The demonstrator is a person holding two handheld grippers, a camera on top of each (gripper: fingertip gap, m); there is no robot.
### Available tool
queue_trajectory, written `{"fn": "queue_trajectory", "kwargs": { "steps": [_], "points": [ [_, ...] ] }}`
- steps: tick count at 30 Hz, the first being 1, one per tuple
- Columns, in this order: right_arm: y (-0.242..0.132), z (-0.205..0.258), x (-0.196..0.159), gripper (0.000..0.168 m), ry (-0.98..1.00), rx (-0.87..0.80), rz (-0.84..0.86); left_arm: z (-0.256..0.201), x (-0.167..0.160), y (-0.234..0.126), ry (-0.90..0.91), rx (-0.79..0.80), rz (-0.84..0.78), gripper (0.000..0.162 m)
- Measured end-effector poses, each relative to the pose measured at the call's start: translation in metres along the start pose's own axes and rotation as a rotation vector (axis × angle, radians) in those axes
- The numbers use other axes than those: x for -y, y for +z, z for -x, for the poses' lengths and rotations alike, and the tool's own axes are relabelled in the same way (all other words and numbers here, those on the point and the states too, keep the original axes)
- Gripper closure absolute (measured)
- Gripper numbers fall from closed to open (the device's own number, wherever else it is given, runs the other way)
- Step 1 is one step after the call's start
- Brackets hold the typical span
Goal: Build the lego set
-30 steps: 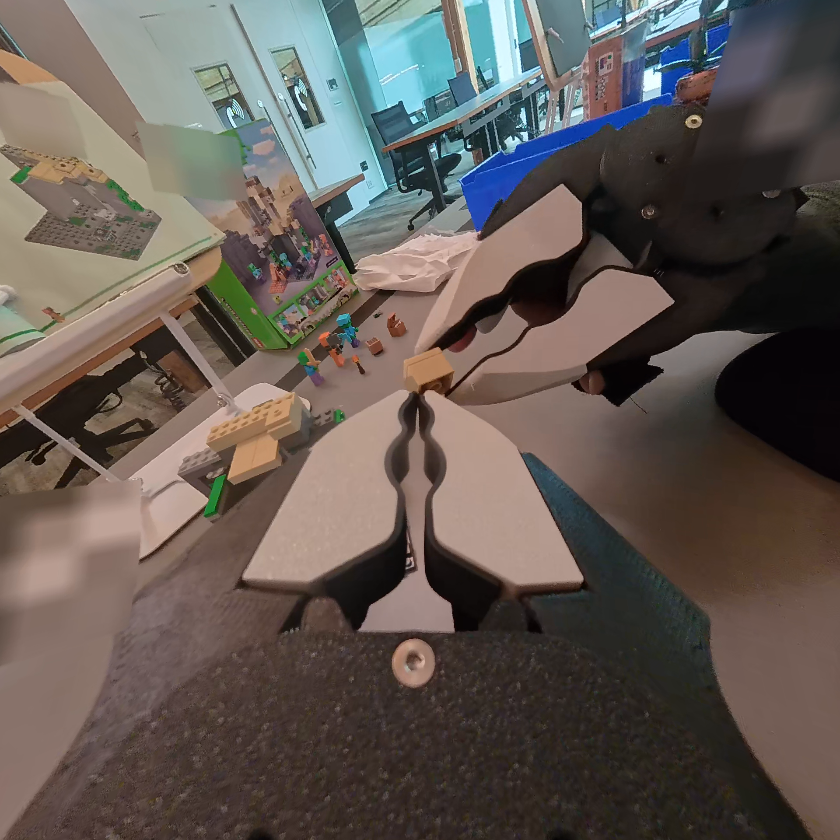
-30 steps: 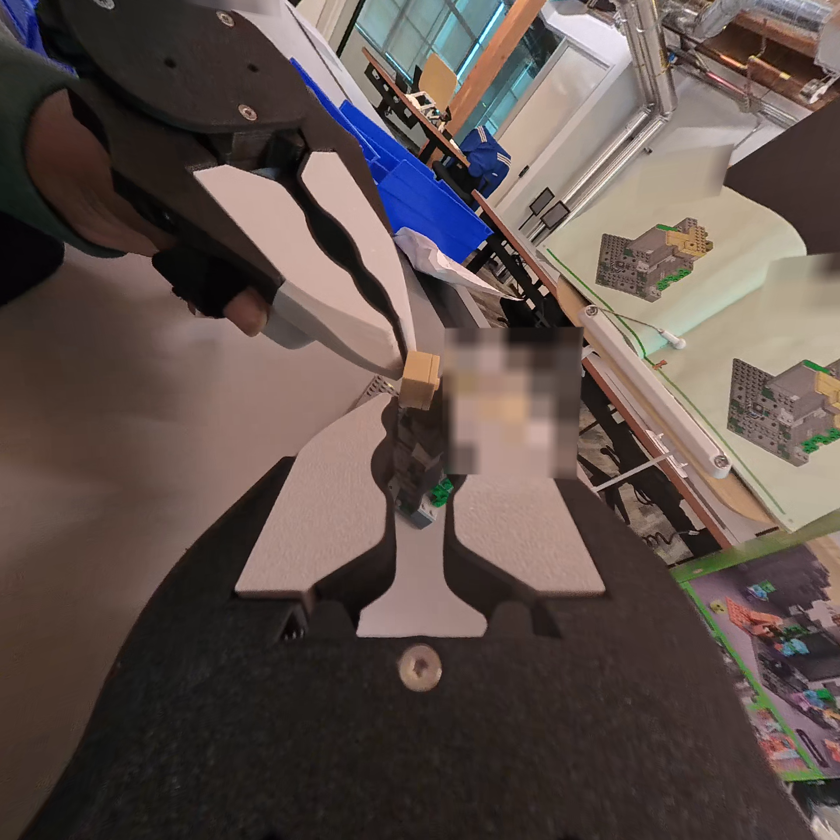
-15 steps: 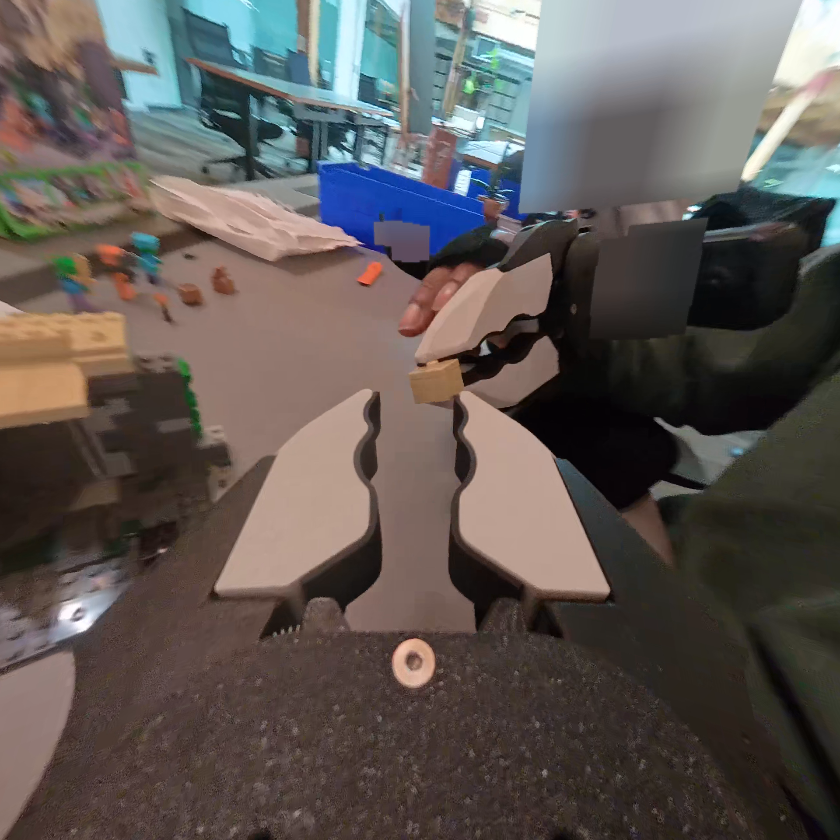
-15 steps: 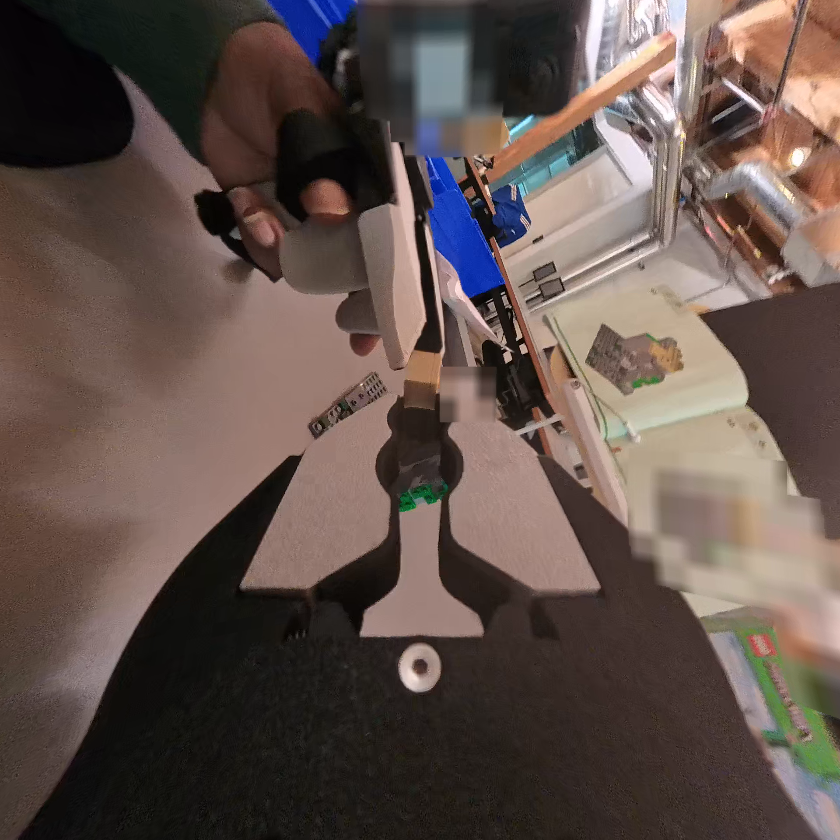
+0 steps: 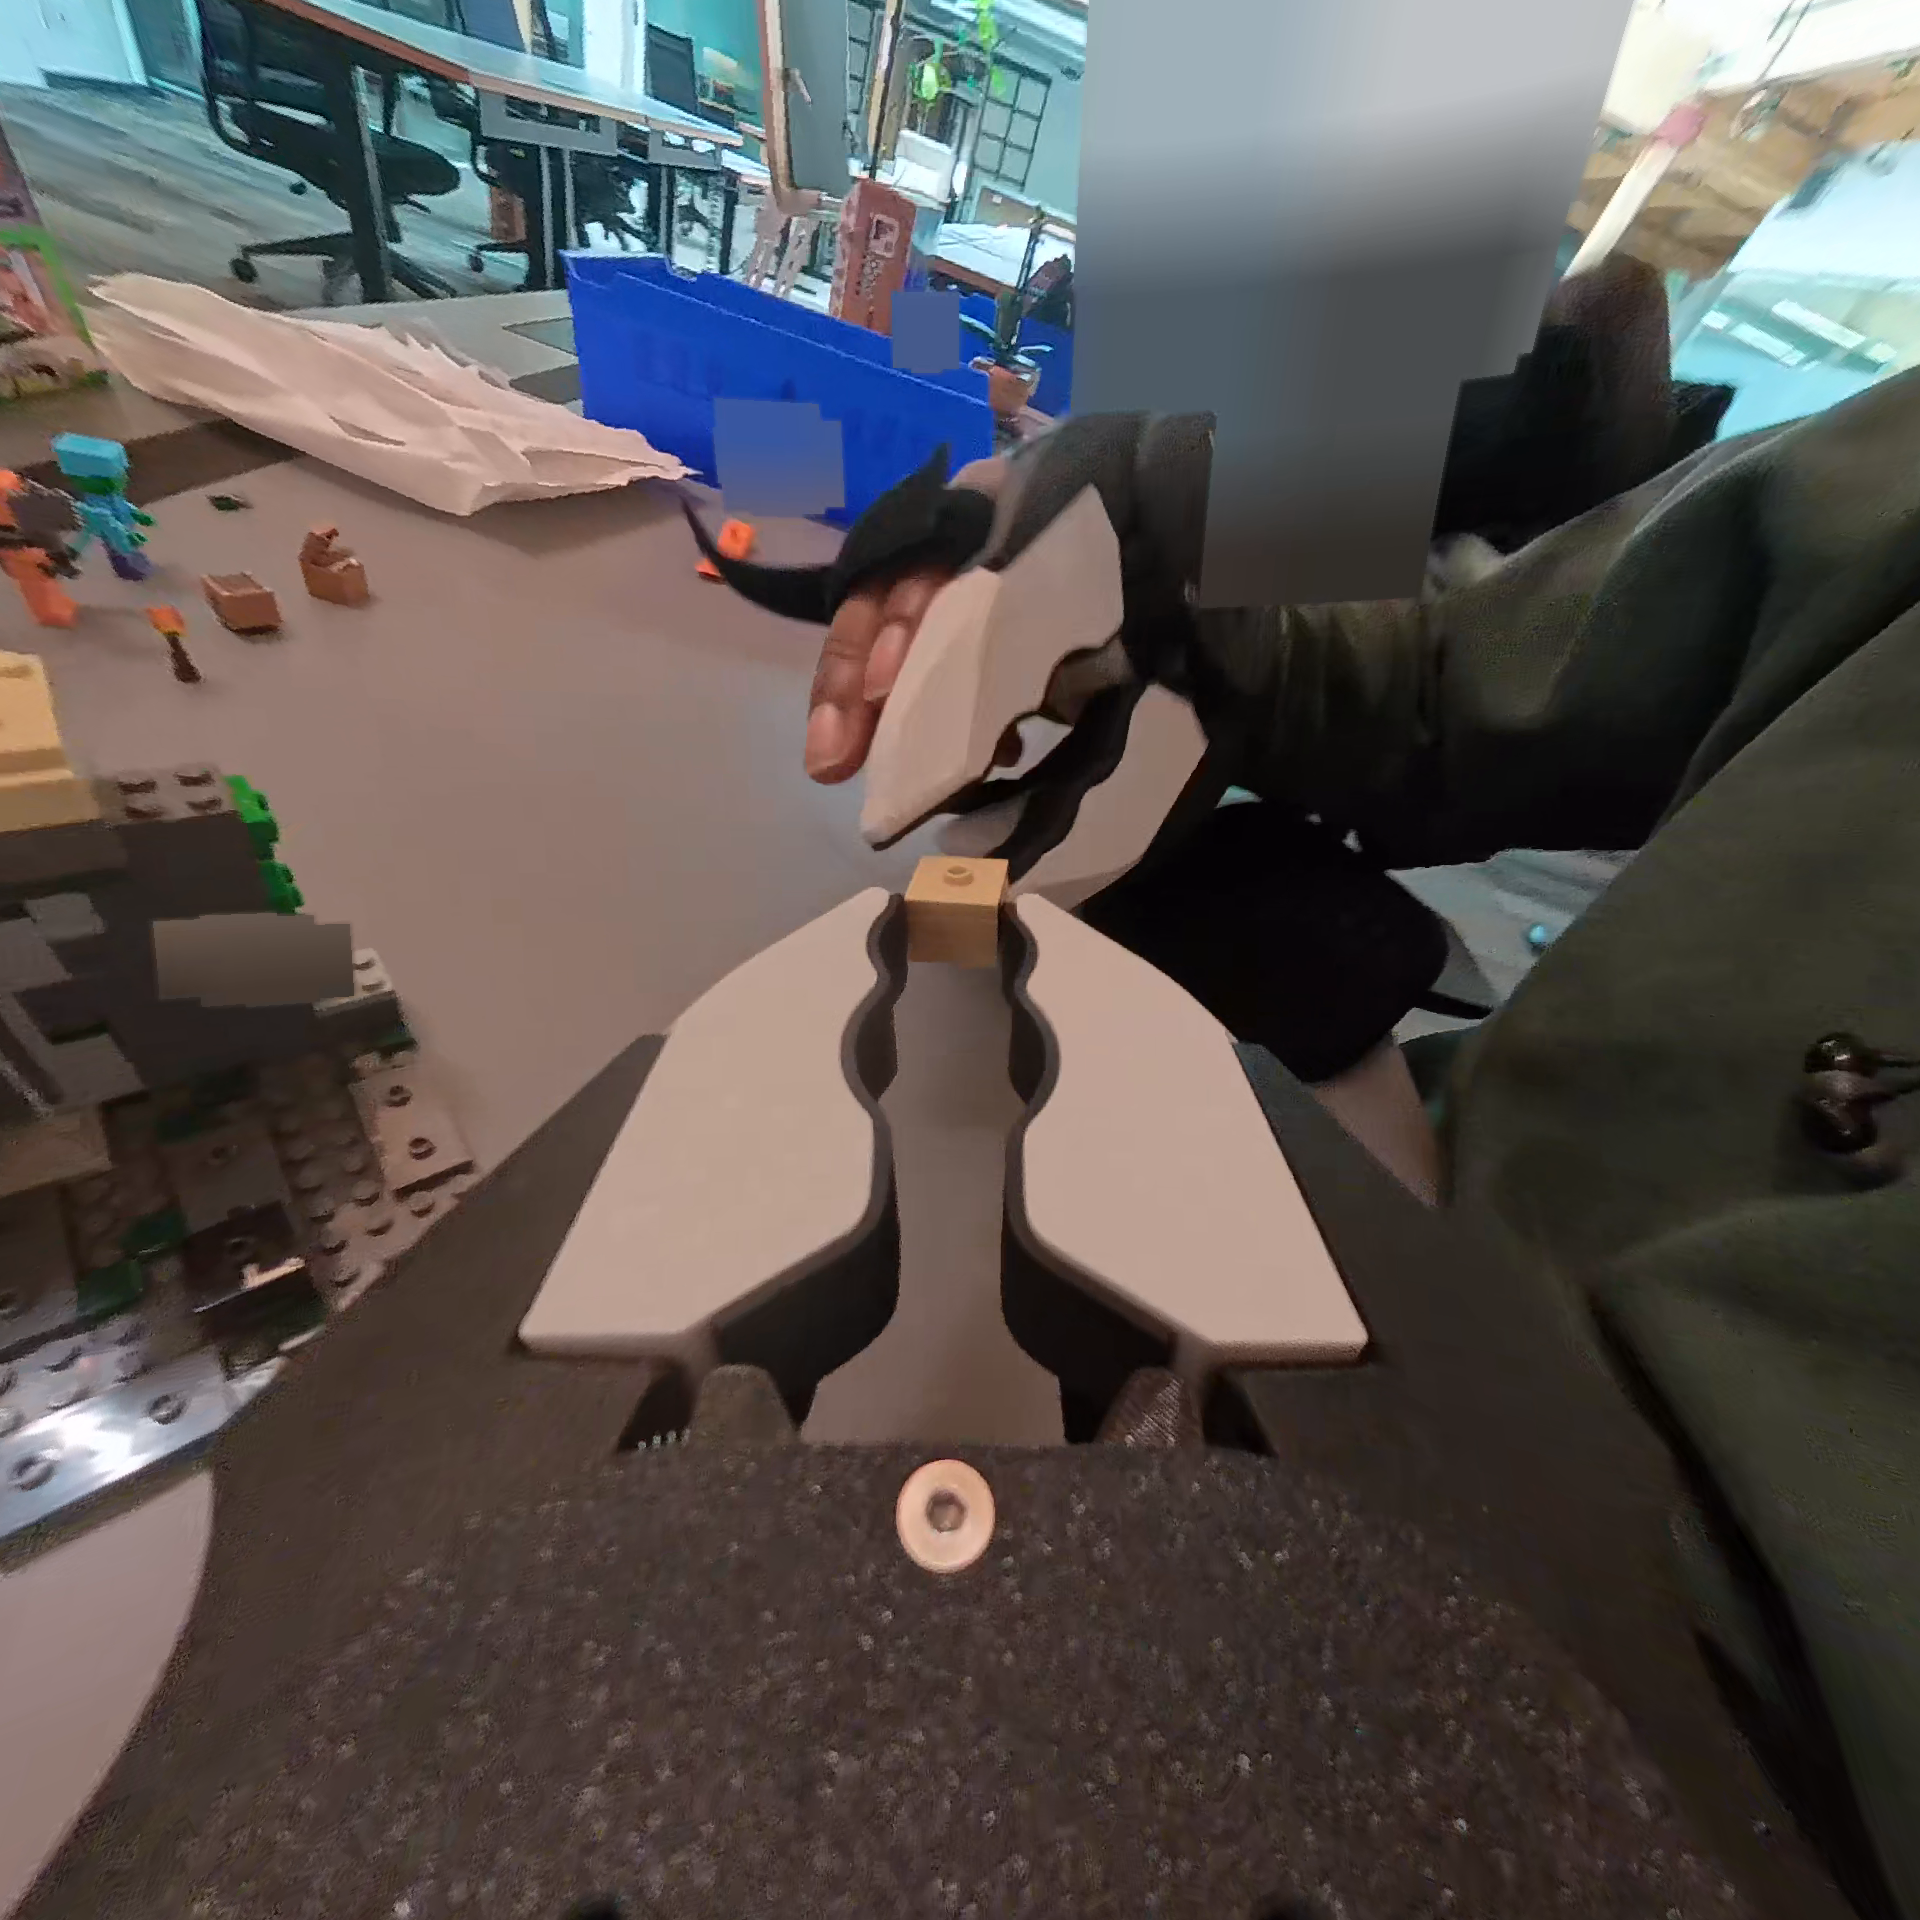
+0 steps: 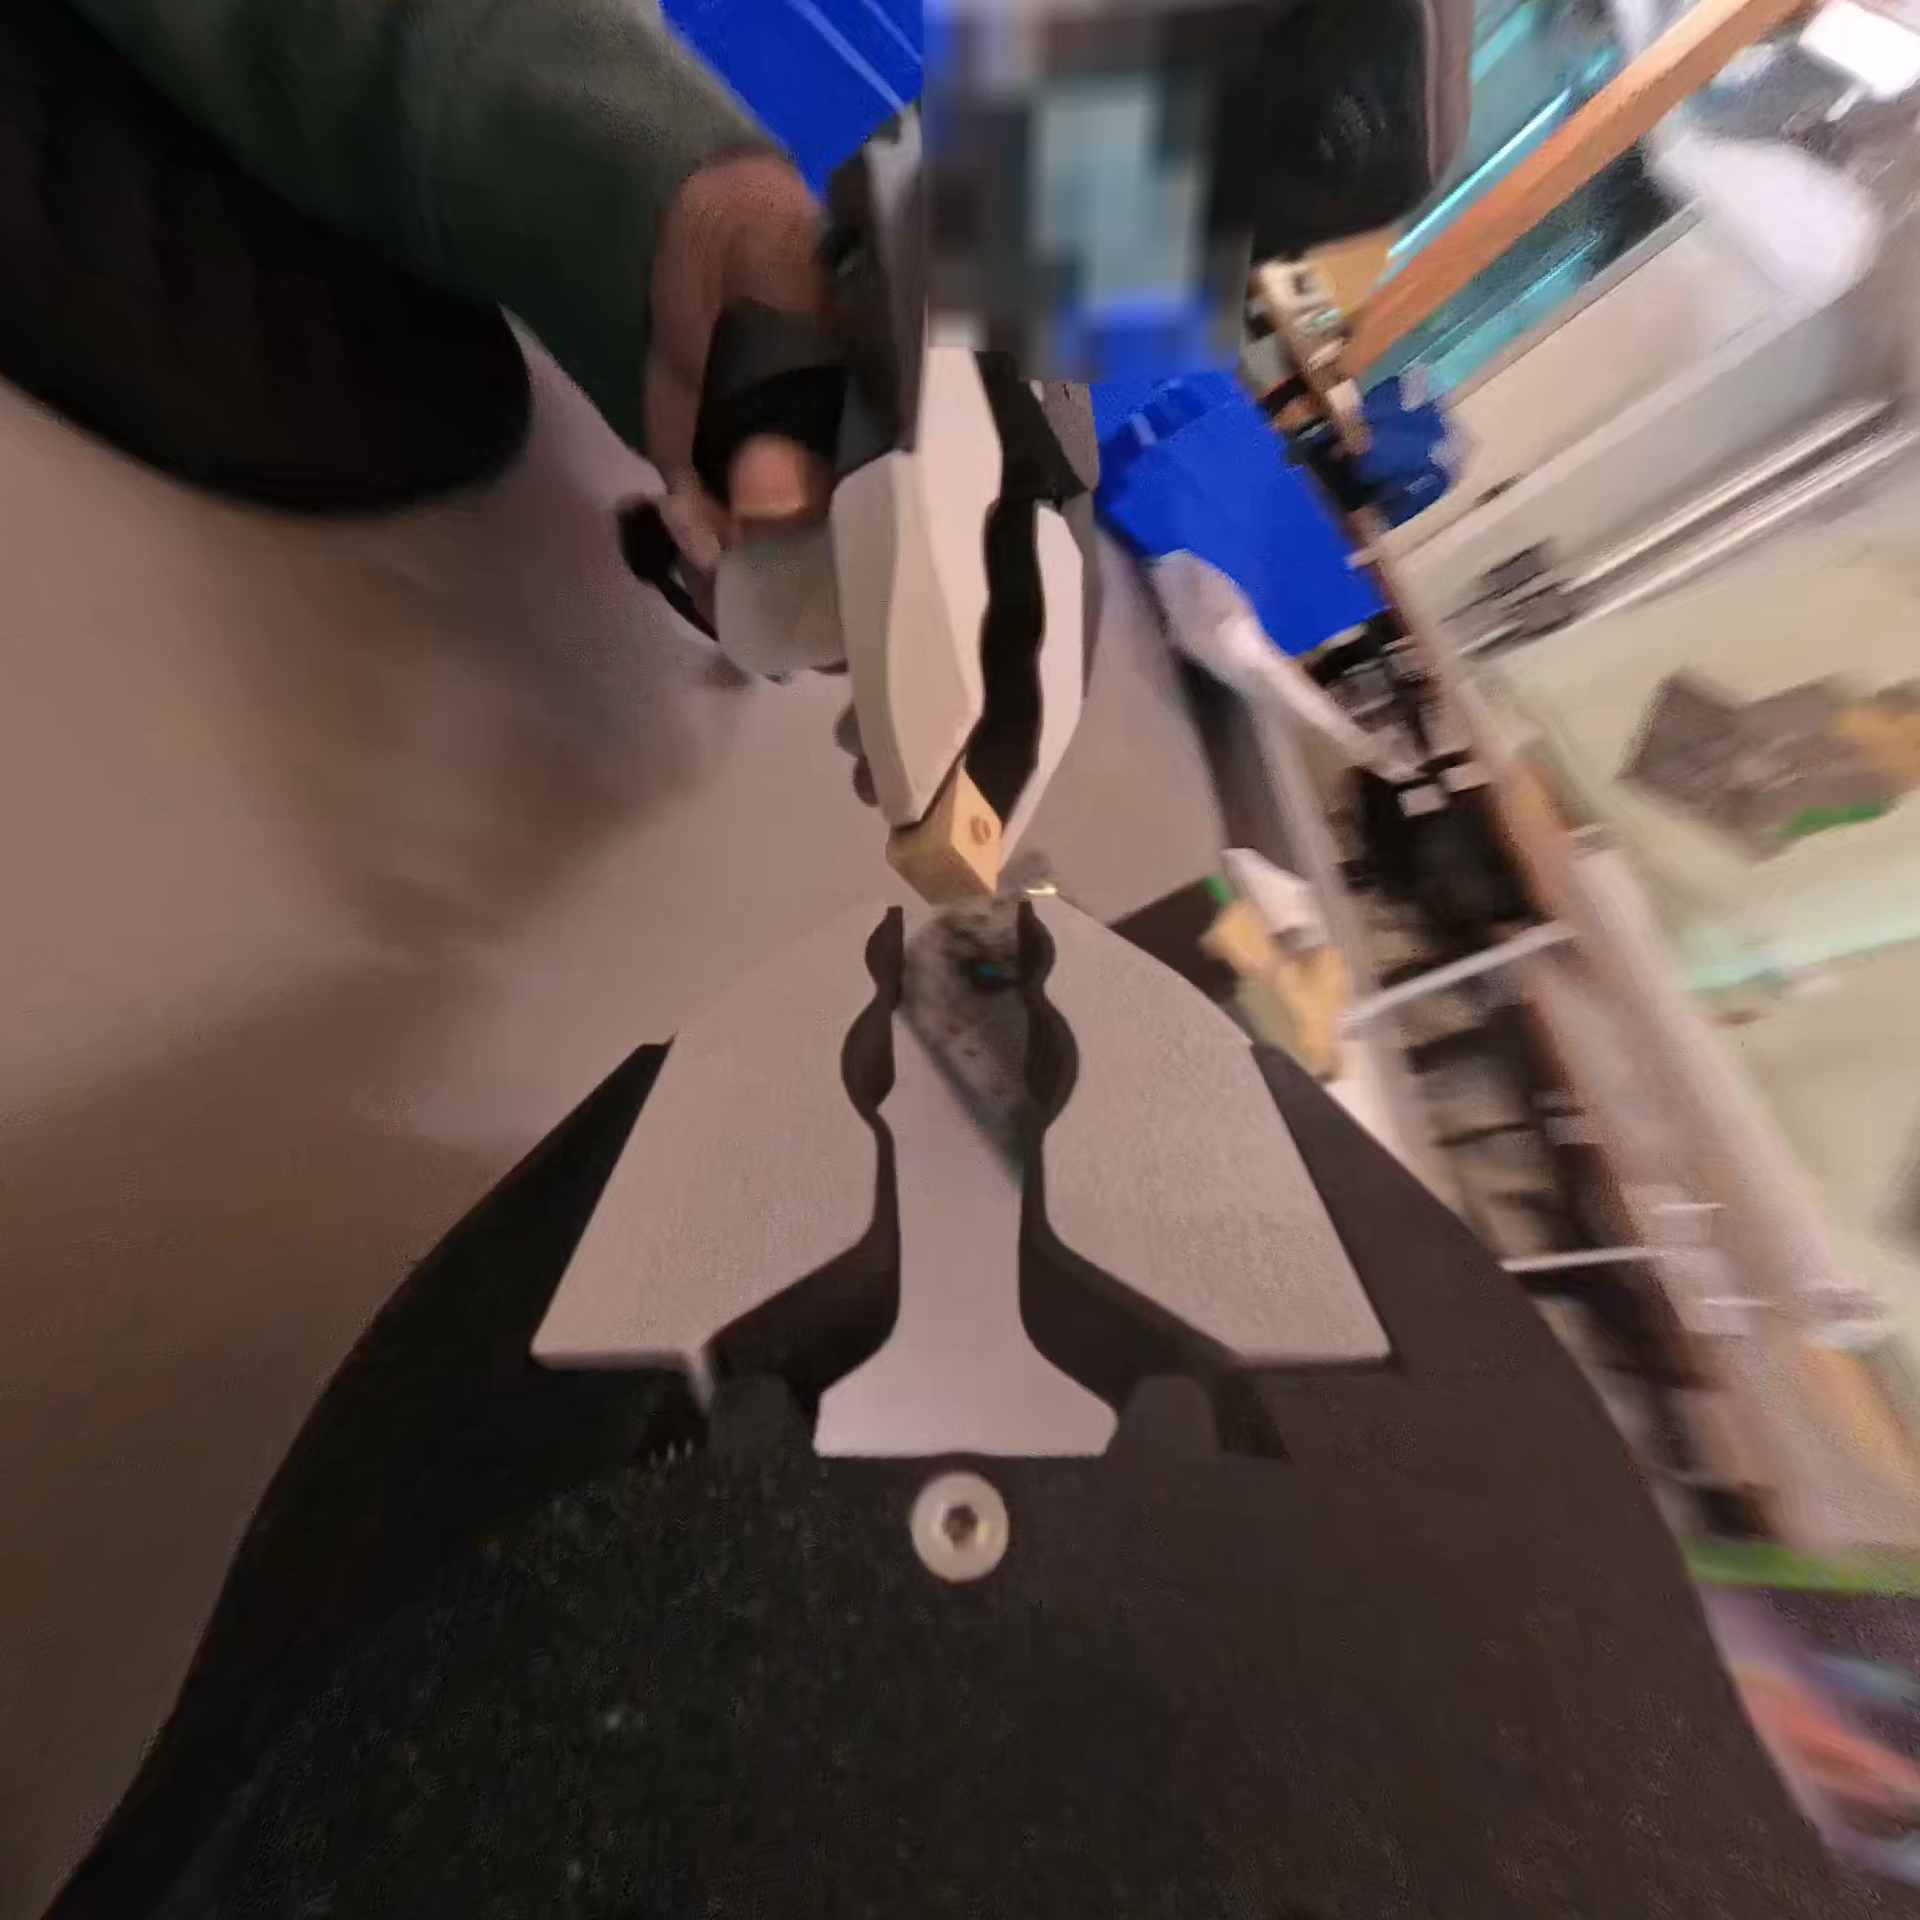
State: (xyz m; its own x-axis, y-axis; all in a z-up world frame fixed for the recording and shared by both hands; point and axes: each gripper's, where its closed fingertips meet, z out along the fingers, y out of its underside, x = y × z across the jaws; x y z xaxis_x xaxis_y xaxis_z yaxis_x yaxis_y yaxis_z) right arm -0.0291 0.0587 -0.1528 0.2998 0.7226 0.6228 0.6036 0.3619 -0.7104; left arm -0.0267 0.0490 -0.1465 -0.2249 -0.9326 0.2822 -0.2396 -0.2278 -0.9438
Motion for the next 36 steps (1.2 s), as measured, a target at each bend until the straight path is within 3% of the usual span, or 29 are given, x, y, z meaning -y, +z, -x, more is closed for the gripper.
{"fn": "queue_trajectory", "kwargs": {
  "steps": [3, 6, 18, 21, 28, 36],
  "points": [
    [-0.004, 0.0, 0.008, 0.137, 0.346, 0.203, -0.035, -0.001, -0.001, -0.001, 0.069, 0.024, 0.02, 0.145],
    [-0.003, 0.003, 0.011, 0.137, 0.506, 0.343, 0.006, -0.002, -0.003, 0.001, 0.127, 0.049, 0.043, 0.145],
    [-0.001, 0.013, 0.009, 0.152, 0.645, 0.521, 0.144, -0.005, -0.003, 0.0, 0.191, 0.071, 0.066, 0.145],
    [0.0, -0.009, -0.001, 0.152, 0.702, 0.429, 0.196, 0.005, 0.003, -0.006, 0.168, 0.127, 0.031, 0.134],
    [0.01, -0.09, -0.045, 0.152, 0.836, 0.064, 0.363, 0.047, 0.01, -0.025, 0.134, 0.361, -0.033, 0.137],
    [0.022, -0.117, -0.075, 0.152, 0.893, -0.017, 0.495, 0.063, 0.004, -0.03, 0.165, 0.466, 0.005, 0.137]
  ]
}}
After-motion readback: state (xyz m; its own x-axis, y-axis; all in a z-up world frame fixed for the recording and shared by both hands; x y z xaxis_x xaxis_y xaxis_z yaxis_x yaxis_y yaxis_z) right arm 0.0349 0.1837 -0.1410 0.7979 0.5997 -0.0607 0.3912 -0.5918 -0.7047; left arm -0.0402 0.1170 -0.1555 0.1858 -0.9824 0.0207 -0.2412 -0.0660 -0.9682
